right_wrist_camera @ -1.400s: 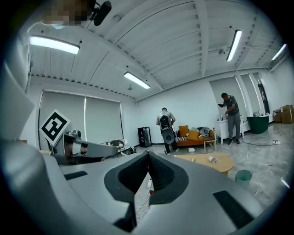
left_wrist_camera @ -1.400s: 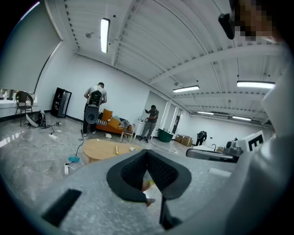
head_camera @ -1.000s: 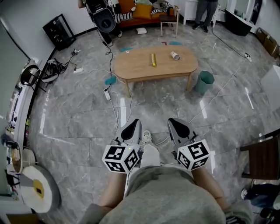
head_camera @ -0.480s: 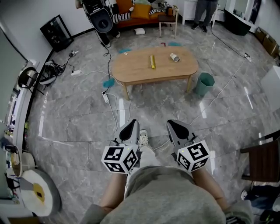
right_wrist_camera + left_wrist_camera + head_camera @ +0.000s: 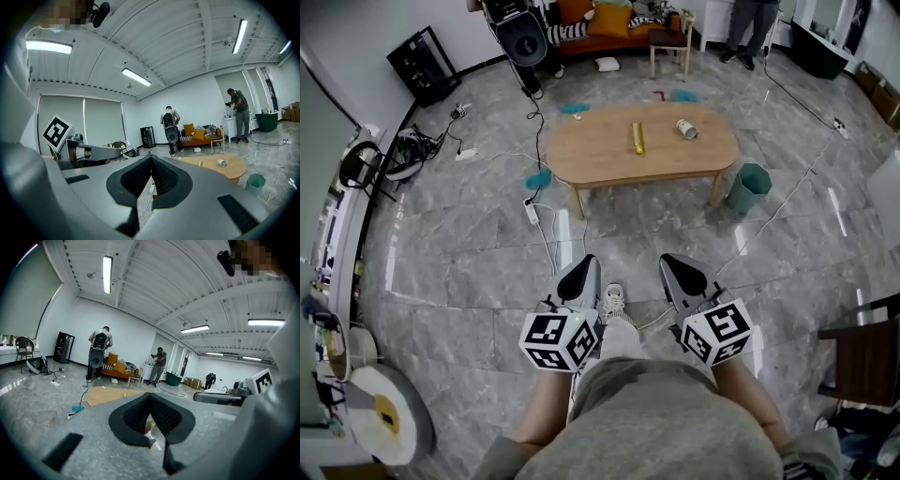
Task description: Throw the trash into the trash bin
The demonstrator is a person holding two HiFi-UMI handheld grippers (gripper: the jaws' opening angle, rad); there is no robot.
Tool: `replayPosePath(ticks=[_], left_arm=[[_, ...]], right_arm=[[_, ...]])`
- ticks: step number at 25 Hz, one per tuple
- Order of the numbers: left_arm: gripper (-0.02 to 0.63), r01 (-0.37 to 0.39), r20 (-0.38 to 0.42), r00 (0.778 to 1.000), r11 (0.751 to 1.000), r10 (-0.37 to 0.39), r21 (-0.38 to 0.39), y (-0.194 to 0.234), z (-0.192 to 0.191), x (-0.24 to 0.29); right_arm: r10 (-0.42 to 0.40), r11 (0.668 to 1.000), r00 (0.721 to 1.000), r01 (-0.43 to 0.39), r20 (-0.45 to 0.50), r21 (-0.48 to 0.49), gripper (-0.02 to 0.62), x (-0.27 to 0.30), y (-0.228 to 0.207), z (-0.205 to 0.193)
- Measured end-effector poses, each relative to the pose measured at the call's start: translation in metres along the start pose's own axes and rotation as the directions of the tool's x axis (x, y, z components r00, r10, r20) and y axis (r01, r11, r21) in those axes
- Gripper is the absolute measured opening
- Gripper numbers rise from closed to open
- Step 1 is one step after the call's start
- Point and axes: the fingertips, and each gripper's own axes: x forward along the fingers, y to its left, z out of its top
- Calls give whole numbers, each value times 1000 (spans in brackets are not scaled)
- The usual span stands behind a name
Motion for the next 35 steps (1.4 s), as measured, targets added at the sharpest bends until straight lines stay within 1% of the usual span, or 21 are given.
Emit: replayPosePath(ticks=[7,15,24,31,35], left_arm=[[0,13,-17,1000,1000,-13,4,36,17,44],[0,43,-44,998,999,-42,8,67,44,99],[0,66,-50,997,998,-65,11,107,78,150],[0,81,-53,996,996,-79,35,140,90,182],[0,83,-57,995,996,-82,29,163,93,198]], right_arm=[[-3,1000,1000,3,-3,8,8,59,-19,11],[-5,1000,1000,5,-9,2,8,124,-40,34],[-22,1000,1000,22,-15,6,8,189,-59,53],[-34,999,999,34,-16,3,8,237,-67,60],[-48,999,999,49,-16,3,8,261,-74,61]])
